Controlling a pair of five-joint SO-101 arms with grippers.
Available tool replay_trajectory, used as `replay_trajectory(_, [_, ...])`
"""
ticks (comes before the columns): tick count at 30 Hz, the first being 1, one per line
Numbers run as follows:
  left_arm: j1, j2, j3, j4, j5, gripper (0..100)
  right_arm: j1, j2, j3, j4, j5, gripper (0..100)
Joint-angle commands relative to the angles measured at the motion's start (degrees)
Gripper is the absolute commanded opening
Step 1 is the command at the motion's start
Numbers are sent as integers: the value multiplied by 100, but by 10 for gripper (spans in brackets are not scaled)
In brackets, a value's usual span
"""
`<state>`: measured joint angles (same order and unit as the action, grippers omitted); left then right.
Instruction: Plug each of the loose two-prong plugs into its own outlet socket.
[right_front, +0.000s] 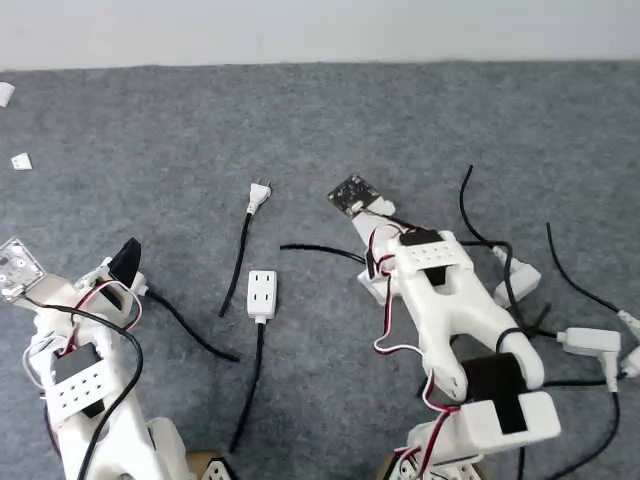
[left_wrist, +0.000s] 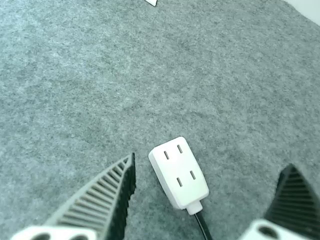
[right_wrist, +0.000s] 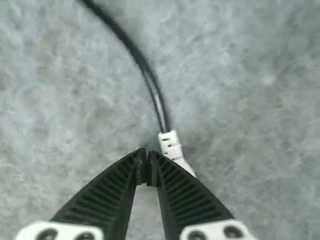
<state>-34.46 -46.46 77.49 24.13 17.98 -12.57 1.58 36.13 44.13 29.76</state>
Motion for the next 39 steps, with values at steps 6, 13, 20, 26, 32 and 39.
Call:
replay_trajectory(6, [26, -105, -48, -132, 26, 412, -110, -462, -387, 4, 70, 9])
replay_trajectory(13, [35, -105, -48, -132, 26, 412, 13, -295, -396, -13, 352, 9])
replay_trajectory(20, [35, -105, -48, -132, 26, 412, 198, -40, -431, -286, 571, 9])
replay_trajectory(26, [35, -105, -48, -132, 26, 412, 303, 198, -431, -462, 738, 58])
replay_trajectory(32, [35, -105, -48, -132, 26, 412, 295, 215, -431, -338, 844, 79])
replay_trajectory(39, [35, -105, -48, -132, 26, 412, 277, 295, -554, -75, 1301, 80])
